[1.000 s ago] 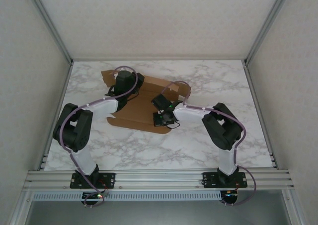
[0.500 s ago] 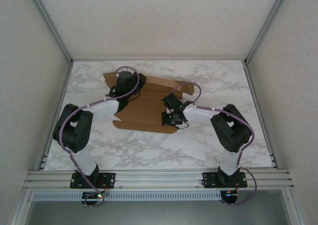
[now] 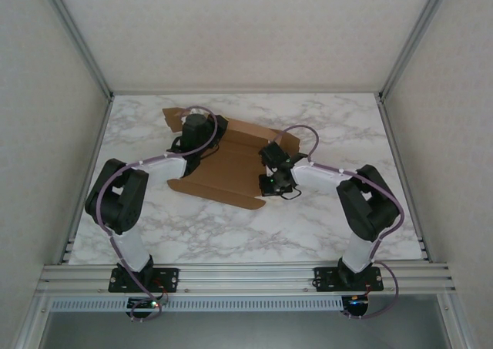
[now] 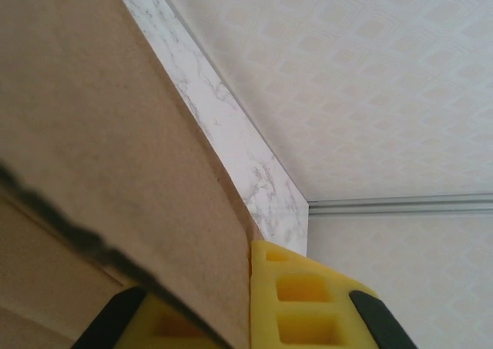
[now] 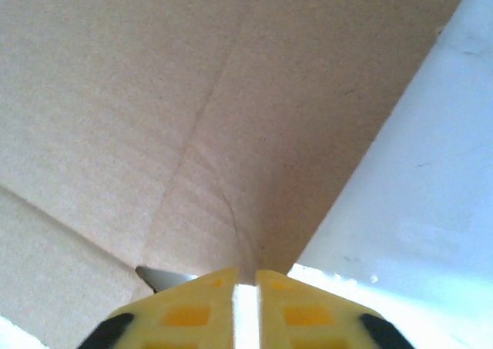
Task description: Fold the paper box
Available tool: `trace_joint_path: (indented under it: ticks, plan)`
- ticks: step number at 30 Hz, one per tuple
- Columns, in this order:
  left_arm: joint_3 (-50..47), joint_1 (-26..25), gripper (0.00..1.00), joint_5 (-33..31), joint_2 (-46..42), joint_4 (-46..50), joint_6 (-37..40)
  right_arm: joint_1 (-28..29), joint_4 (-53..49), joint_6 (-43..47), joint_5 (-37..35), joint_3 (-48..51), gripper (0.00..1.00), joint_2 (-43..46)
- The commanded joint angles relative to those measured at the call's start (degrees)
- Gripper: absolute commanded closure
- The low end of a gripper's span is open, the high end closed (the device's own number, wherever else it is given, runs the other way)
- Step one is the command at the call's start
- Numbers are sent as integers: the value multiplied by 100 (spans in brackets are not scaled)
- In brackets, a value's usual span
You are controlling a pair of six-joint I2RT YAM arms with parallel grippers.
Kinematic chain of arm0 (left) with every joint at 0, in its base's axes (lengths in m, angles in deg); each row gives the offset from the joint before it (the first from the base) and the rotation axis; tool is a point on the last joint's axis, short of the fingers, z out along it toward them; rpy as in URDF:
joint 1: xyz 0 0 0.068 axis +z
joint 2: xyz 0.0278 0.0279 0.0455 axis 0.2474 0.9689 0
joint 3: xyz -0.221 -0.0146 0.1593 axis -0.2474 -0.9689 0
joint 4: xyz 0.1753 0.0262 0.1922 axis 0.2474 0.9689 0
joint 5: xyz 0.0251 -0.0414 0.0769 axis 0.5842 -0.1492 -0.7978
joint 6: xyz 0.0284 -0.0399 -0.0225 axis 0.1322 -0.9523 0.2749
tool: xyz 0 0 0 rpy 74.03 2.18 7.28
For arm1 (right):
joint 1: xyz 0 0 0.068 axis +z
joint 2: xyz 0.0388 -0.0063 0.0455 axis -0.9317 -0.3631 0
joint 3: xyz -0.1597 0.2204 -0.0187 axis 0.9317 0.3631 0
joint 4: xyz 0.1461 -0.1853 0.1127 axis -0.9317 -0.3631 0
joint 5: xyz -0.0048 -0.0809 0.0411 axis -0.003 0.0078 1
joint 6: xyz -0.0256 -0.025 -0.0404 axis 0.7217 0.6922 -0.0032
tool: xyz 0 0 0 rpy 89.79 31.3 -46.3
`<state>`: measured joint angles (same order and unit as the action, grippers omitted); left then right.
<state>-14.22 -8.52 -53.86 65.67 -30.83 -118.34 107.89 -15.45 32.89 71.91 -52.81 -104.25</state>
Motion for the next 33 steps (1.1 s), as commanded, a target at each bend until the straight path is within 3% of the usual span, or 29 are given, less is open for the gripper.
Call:
trace_joint_path:
  ticks: [1, 9, 15, 24, 33]
  plan:
    - [-197, -53, 98, -181, -39, 202, 53, -23, -286, 188, -116, 8, 79, 346]
    - [-269, -53, 99, -199, -88, 153, 20, -104, -525, 366, 90, -207, 62, 992]
    - [-346, -53, 99, -172, -118, 76, -77, -469, -892, 174, 413, -1043, 52, 1500]
    - [-339, -53, 99, -139, -68, 23, -143, -1156, -1476, -833, 371, -2642, 39, 817]
    - [-278, -53, 100, -119, -60, 47, -165, -1220, -1143, -1419, 727, -2654, 36, 355]
